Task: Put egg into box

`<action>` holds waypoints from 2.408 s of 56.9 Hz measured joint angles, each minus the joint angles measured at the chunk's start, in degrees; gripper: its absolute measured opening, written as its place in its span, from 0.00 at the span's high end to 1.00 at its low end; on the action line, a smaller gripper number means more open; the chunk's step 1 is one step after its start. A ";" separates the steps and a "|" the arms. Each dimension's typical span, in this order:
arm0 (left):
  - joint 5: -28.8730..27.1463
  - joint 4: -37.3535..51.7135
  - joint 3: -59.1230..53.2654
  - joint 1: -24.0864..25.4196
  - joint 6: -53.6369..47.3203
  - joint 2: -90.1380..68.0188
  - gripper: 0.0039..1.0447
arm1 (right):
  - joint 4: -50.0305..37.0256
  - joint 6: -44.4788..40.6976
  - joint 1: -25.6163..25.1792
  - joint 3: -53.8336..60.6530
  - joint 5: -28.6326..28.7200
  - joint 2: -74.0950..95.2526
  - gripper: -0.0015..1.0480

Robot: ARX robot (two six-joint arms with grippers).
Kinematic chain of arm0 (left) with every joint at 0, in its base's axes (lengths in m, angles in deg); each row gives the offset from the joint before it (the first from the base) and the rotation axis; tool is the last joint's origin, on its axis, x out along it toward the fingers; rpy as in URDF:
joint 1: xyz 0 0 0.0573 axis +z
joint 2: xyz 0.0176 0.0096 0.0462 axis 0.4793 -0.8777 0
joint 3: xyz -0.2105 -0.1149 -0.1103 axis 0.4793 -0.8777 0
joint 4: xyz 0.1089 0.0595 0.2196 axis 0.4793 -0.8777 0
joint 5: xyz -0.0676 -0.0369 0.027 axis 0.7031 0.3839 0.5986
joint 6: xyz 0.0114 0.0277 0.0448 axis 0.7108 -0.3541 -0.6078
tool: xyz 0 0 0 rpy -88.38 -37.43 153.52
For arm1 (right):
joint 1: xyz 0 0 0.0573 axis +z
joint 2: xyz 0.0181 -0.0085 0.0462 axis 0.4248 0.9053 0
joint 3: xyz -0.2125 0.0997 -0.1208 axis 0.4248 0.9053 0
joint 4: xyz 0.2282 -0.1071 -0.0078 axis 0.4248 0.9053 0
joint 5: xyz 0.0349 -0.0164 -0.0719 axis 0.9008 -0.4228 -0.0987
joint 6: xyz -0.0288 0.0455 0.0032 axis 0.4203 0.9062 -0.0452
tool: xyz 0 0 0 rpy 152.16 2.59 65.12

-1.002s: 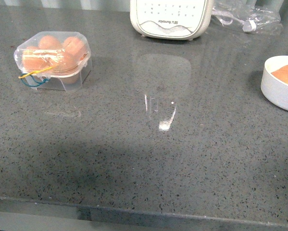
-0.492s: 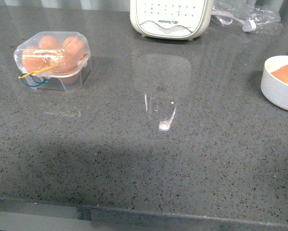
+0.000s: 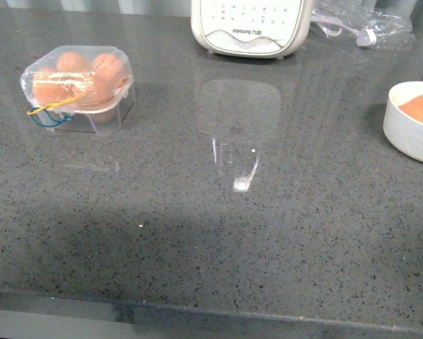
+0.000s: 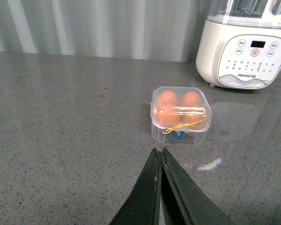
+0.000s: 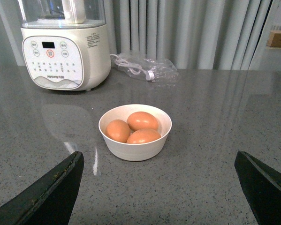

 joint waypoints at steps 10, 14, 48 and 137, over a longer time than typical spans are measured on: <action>0.02 -9.49 0.00 0.00 0.02 9.29 0.97 | 0.02 -0.02 0.00 0.00 0.00 0.00 0.07; -0.02 -9.60 0.00 0.00 0.02 9.42 0.97 | 0.00 0.00 0.00 0.00 0.00 0.00 0.07; 0.00 -9.75 0.00 0.00 0.07 9.44 0.44 | 0.00 -0.02 0.00 0.00 0.00 0.00 0.07; 0.00 -9.75 0.00 0.00 0.04 9.44 0.06 | 0.02 0.00 0.00 0.00 0.00 0.00 0.07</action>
